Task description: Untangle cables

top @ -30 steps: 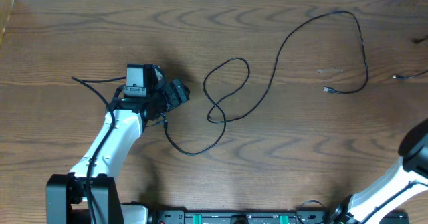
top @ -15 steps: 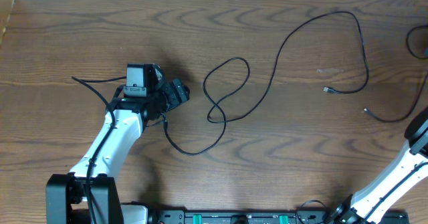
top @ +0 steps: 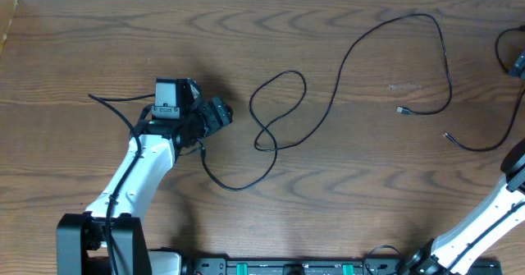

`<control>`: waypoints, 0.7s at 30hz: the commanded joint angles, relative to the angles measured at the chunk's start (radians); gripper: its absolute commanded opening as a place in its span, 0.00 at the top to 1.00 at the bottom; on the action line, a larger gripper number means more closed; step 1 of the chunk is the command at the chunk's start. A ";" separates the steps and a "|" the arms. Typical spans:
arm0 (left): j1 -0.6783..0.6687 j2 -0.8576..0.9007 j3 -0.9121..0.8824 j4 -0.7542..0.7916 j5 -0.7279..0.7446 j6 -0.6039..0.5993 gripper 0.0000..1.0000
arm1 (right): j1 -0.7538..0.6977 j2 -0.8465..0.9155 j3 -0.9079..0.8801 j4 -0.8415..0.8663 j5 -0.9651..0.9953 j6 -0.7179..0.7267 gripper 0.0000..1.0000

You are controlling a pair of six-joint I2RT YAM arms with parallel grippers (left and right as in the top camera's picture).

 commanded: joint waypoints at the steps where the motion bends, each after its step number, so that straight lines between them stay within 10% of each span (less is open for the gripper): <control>1: -0.002 0.009 0.022 -0.003 -0.014 0.024 0.10 | 0.000 -0.101 0.018 -0.041 -0.092 0.016 0.01; 21: -0.002 0.009 0.022 -0.003 -0.014 0.024 0.09 | 0.000 -0.294 0.004 -0.580 -0.215 0.085 0.01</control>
